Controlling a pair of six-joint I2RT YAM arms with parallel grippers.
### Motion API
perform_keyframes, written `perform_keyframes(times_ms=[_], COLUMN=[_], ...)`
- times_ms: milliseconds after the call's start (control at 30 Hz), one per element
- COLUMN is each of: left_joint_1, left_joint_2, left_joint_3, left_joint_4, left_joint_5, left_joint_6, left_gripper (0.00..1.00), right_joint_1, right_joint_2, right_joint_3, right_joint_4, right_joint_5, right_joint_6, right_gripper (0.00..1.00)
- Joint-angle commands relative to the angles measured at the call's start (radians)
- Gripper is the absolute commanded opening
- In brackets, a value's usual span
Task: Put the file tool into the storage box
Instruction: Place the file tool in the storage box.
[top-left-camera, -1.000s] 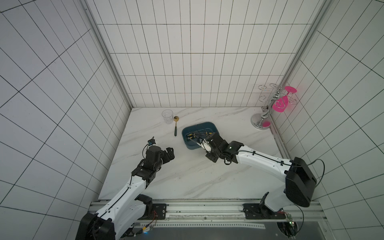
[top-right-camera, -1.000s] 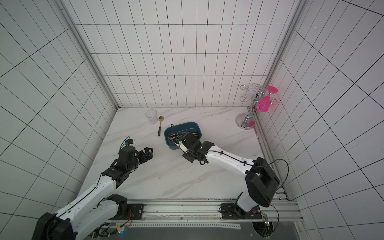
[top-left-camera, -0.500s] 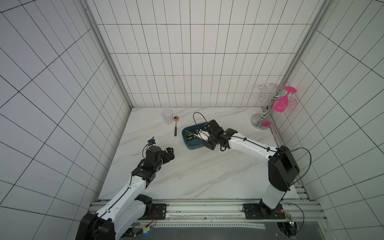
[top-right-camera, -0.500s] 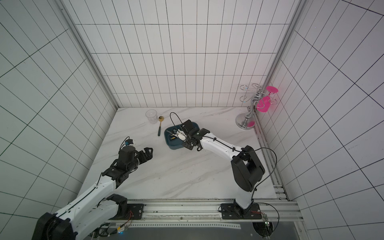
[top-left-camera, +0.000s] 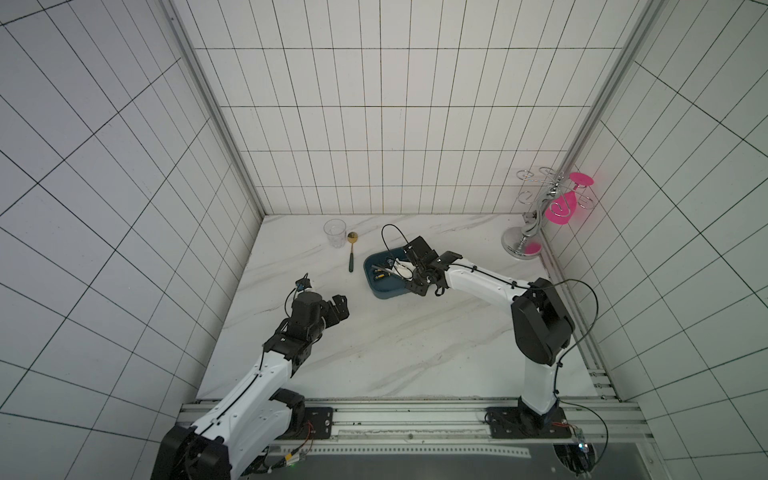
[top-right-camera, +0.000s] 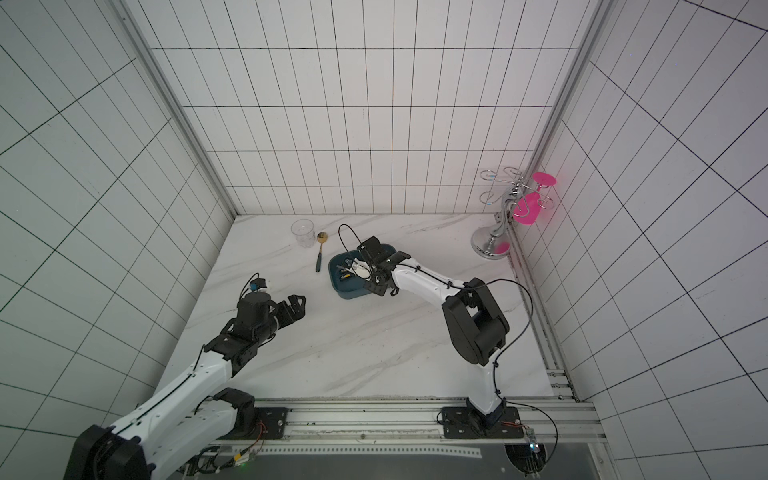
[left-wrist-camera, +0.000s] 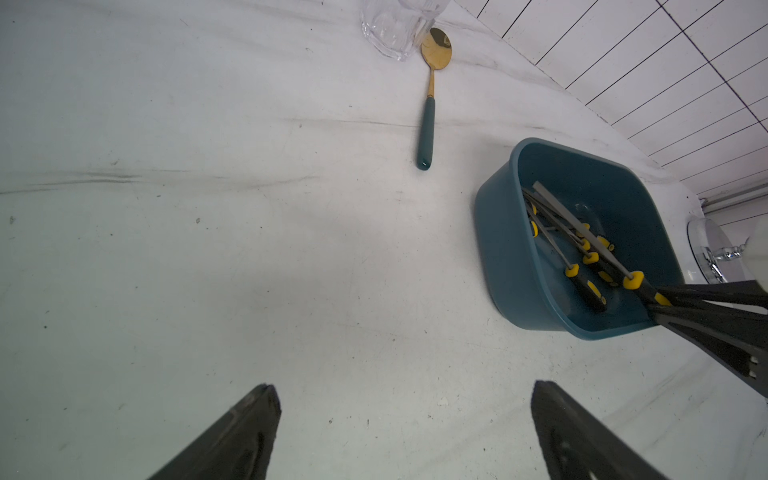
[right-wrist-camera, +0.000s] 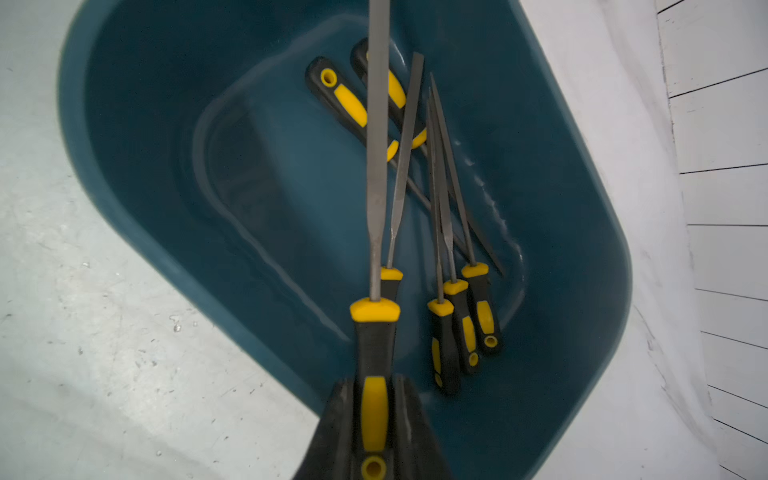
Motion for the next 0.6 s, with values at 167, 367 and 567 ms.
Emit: perform_keyframes(times_ms=[167, 367, 567], left_joint_1=[0.004, 0.004, 0.004], left_joint_2=[-0.001, -0.02, -0.09], left_joint_3=[-0.001, 0.011, 0.002], left_joint_4=[0.005, -0.029, -0.007], left_joint_5=[0.003, 0.011, -0.011], left_joint_6=[0.005, 0.017, 0.0], left_gripper=[0.99, 0.98, 0.98], right_joint_1=[-0.016, -0.022, -0.032], right_joint_2=[0.017, -0.07, -0.308], right_joint_3=[0.046, -0.003, -0.183], right_joint_4=[-0.016, 0.045, 0.242], right_joint_5=[0.088, 0.15, 0.228], right_joint_6=[-0.003, 0.061, 0.22], right_gripper=[0.7, 0.99, 0.99])
